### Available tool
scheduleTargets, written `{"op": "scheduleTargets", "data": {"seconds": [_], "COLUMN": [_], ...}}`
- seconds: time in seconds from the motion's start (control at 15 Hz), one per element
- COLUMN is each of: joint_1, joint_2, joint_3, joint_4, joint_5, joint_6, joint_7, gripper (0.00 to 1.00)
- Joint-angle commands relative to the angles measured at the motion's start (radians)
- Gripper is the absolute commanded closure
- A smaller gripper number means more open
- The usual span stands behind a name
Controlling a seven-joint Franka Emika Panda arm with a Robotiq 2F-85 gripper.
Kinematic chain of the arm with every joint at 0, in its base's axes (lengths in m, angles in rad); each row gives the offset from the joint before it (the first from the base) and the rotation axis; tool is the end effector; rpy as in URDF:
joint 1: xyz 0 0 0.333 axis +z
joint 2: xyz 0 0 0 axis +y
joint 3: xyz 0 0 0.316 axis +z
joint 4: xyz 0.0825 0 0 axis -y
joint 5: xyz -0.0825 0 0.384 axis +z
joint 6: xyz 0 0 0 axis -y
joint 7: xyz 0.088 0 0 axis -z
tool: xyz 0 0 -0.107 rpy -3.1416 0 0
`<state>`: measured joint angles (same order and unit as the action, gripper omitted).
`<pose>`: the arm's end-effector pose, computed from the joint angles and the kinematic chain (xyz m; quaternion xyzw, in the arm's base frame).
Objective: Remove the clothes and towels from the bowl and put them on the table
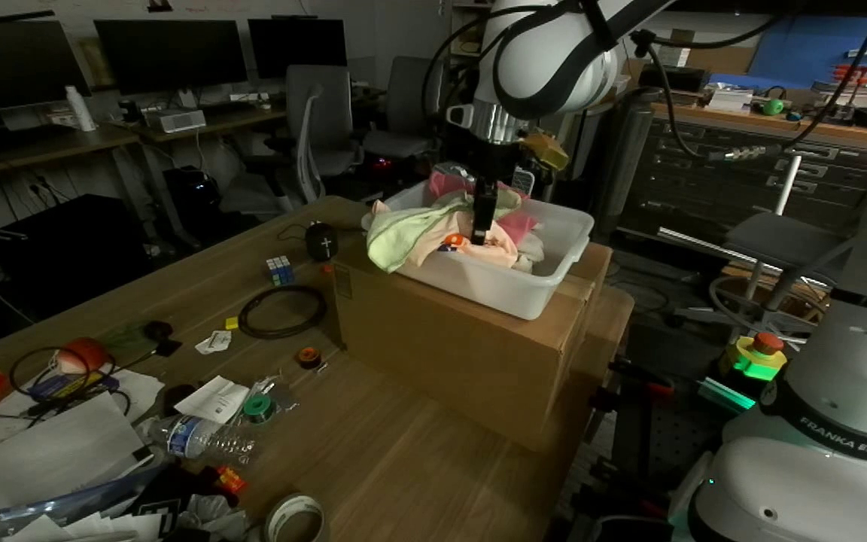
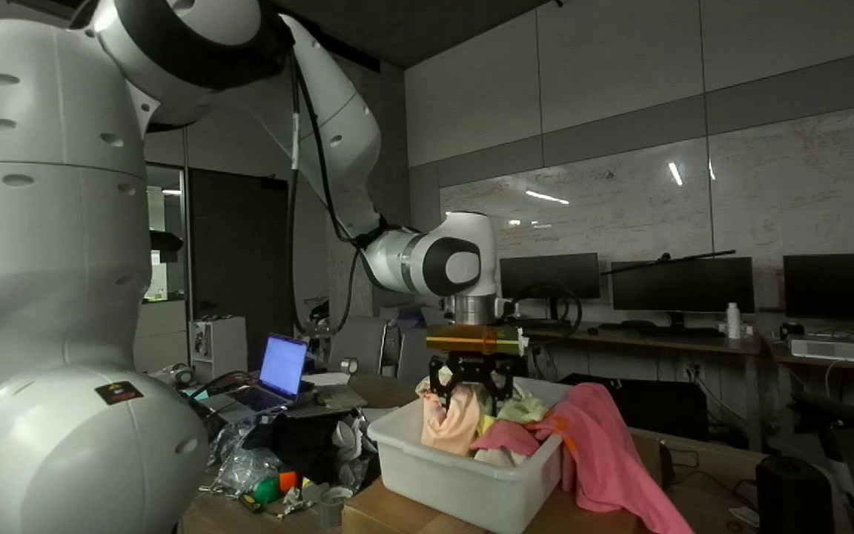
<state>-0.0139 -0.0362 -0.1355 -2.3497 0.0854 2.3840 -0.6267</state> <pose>0.4995 -0.0744 0.3522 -0.9772 -0.2069 -0.0448 0.0172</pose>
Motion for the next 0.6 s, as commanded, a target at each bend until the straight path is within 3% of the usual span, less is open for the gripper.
{"op": "scheduleTargets", "data": {"seconds": [0.0,0.33,0.53], "joint_1": [-0.023,-0.028,-0.030], "joint_2": [0.007,-0.016,-0.030], "joint_3": [0.020,0.020,0.018], "joint_4": [0.009,-0.008,-0.011], "joint_5": [-0.039,-0.060,-0.060], "joint_6": [0.056,0.128,0.162], "joint_7": [0.048,0.081,0.089], "gripper": [0.51,0.89,0.93]}}
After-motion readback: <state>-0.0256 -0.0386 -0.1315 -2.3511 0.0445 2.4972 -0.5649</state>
